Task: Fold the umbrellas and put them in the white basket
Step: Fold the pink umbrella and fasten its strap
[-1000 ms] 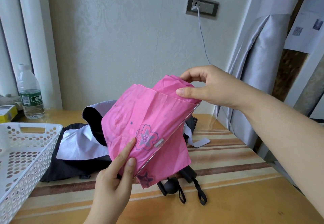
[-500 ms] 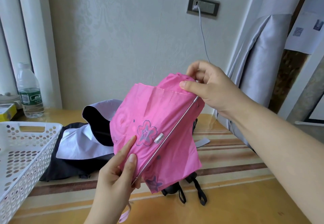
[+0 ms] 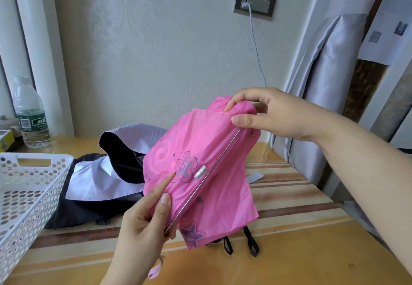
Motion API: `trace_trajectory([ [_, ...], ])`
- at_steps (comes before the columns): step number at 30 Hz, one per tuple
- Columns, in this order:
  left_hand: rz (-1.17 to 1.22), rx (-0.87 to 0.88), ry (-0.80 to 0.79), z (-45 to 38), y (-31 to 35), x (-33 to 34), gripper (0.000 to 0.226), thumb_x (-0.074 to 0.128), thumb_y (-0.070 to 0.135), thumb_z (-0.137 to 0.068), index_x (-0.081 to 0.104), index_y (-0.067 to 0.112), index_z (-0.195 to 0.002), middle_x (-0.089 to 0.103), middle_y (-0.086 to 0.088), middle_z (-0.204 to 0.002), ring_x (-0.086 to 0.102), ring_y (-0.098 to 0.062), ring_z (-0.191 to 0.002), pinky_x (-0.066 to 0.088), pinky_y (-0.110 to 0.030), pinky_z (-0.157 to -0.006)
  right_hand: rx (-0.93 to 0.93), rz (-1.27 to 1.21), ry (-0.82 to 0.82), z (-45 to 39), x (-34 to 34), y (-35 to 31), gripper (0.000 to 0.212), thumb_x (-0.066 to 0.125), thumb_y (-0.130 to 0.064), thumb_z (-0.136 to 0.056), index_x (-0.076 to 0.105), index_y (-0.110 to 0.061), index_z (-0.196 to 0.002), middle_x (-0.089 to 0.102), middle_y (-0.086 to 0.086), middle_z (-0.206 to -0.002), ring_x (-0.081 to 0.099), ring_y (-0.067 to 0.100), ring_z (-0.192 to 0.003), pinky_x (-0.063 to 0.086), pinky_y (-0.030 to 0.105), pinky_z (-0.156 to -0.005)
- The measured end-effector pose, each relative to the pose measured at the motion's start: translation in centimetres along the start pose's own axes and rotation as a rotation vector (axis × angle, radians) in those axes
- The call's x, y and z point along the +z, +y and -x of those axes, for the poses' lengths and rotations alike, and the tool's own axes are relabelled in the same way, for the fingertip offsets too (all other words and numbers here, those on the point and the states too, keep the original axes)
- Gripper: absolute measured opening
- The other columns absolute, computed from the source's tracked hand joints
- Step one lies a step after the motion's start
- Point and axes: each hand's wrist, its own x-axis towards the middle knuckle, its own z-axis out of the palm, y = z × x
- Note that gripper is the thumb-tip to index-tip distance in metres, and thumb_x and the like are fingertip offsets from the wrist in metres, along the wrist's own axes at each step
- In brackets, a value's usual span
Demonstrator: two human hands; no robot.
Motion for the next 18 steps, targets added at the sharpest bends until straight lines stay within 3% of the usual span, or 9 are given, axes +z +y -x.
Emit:
trace_trajectory([
  [2,-0.023,0.019,0.004,0.1,0.0,0.0,0.038,0.054,0.025,-0.080,0.067,0.055,-0.099,0.044,-0.015,-0.048,0.042,-0.018,-0.041,0.037,-0.017,-0.041,-0.021,-0.056,0.042,0.0,0.5,0.4,0.029,0.070,-0.050,-0.064,0.069,-0.035,-0.088,0.071,0.001,-0.086,0.064,0.014,-0.081,0.053,0.031,-0.081],
  [4,-0.048,0.045,-0.001,0.2,0.0,-0.1,0.032,0.070,0.035,-0.084,0.064,0.060,-0.103,0.047,-0.010,-0.046,0.043,-0.016,-0.041,0.039,-0.016,-0.041,-0.037,-0.064,0.104,-0.1,1.0,0.5,0.030,0.069,-0.054,-0.064,0.069,-0.033,-0.085,0.067,-0.001,-0.078,0.059,0.010,-0.077,0.050,0.034,-0.077],
  [7,-0.067,0.067,-0.013,0.3,-0.2,-0.3,0.065,0.077,0.041,-0.056,0.054,0.068,-0.111,0.054,-0.006,-0.058,0.043,-0.016,-0.041,0.042,-0.017,-0.042,-0.066,-0.087,0.205,-0.5,1.9,0.8,0.022,0.069,-0.044,-0.070,0.067,-0.026,-0.081,0.063,-0.015,-0.070,0.055,-0.001,-0.071,0.045,0.023,-0.075],
  [9,-0.115,0.073,0.004,0.4,-0.1,-0.3,0.075,0.089,0.046,-0.052,0.049,0.075,-0.108,0.056,-0.002,-0.069,0.046,-0.012,-0.042,0.043,-0.015,-0.041,-0.077,-0.084,0.258,-0.7,2.2,1.0,0.011,0.072,-0.033,-0.078,0.065,-0.026,-0.078,0.059,-0.019,-0.066,0.051,-0.004,-0.066,0.040,0.015,-0.070],
  [12,-0.146,0.095,-0.037,0.4,0.2,-0.3,0.051,0.072,0.030,-0.072,0.058,0.070,-0.101,0.049,-0.004,-0.049,0.042,-0.009,-0.041,0.039,-0.012,-0.039,-0.082,-0.088,0.288,-0.7,2.3,1.3,0.009,0.073,-0.027,-0.081,0.065,-0.026,-0.078,0.056,-0.014,-0.069,0.048,0.001,-0.067,0.038,0.020,-0.069],
  [14,-0.126,0.064,-0.066,0.2,0.0,-0.3,0.044,0.069,0.021,-0.079,0.065,0.060,-0.099,0.045,-0.005,-0.047,0.041,-0.013,-0.043,0.039,-0.016,-0.042,-0.084,-0.109,0.275,-0.5,2.3,1.1,0.011,0.073,-0.032,-0.078,0.066,-0.024,-0.081,0.058,-0.006,-0.075,0.050,0.005,-0.071,0.040,0.024,-0.073],
  [16,-0.086,0.001,-0.068,0.2,0.0,-0.3,0.040,0.062,0.020,-0.078,0.068,0.054,-0.100,0.046,-0.010,-0.046,0.042,-0.016,-0.044,0.038,-0.018,-0.042,-0.097,-0.133,0.243,-0.3,2.2,1.0,0.019,0.070,-0.038,-0.074,0.068,-0.021,-0.084,0.063,-0.003,-0.082,0.054,0.005,-0.077,0.043,0.025,-0.079],
  [18,-0.070,-0.036,-0.063,0.2,-0.1,-0.2,0.040,0.059,0.022,-0.074,0.068,0.049,-0.102,0.046,-0.012,-0.044,0.043,-0.016,-0.043,0.038,-0.018,-0.041,-0.092,-0.100,0.227,-0.1,1.9,1.1,0.020,0.067,-0.040,-0.075,0.068,-0.023,-0.086,0.067,-0.010,-0.086,0.059,-0.004,-0.082,0.043,0.015,-0.084],
])
